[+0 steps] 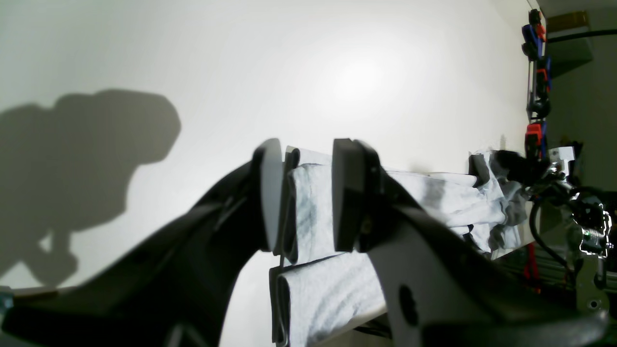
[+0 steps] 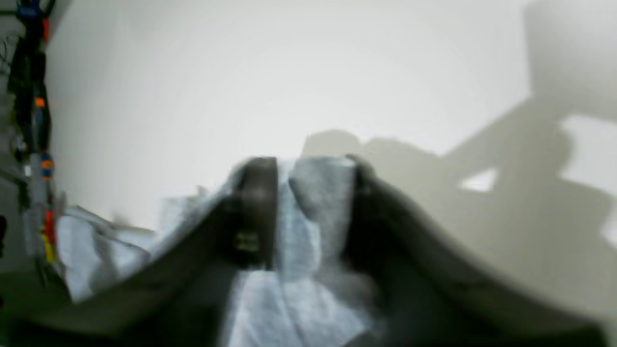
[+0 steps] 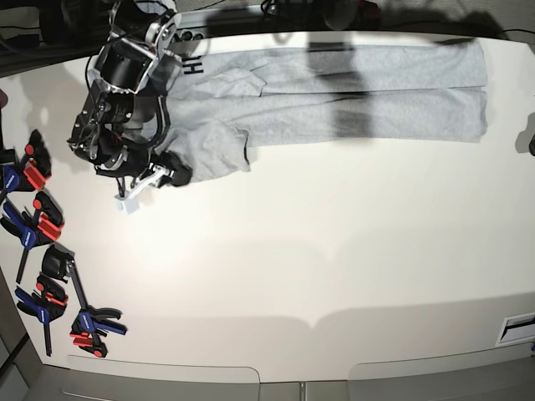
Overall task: Fold the T-shirt properly
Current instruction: 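Grasp the folded shirt end with the right gripper and fold it inward, then grasp the opposite shirt end with the left gripper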
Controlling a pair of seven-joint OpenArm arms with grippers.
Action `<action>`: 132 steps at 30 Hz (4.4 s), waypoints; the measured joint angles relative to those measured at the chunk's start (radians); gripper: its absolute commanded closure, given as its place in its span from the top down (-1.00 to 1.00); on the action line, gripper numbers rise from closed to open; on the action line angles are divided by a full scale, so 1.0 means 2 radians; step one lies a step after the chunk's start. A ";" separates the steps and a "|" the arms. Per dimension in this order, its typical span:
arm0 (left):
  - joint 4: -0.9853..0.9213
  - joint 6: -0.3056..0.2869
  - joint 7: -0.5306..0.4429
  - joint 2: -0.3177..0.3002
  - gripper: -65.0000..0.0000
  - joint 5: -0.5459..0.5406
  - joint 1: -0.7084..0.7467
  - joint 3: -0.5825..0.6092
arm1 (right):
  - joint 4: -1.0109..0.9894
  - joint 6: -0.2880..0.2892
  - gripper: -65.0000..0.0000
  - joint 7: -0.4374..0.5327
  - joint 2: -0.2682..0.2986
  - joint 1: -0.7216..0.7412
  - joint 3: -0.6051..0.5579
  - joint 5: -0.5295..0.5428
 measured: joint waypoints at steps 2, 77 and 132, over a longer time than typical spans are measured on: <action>0.000 0.000 0.000 0.000 -0.50 0.000 0.000 0.000 | -0.001 0.000 -1.00 -0.017 0.000 0.000 0.002 0.009; 0.000 0.000 0.002 -0.001 -0.41 0.000 0.000 0.000 | 0.290 0.056 -0.55 -0.103 -0.056 -0.308 -0.066 0.309; 0.057 -0.008 -0.050 0.133 0.15 0.095 0.116 0.025 | 0.418 0.057 -0.55 -0.066 -0.051 -0.295 0.090 0.272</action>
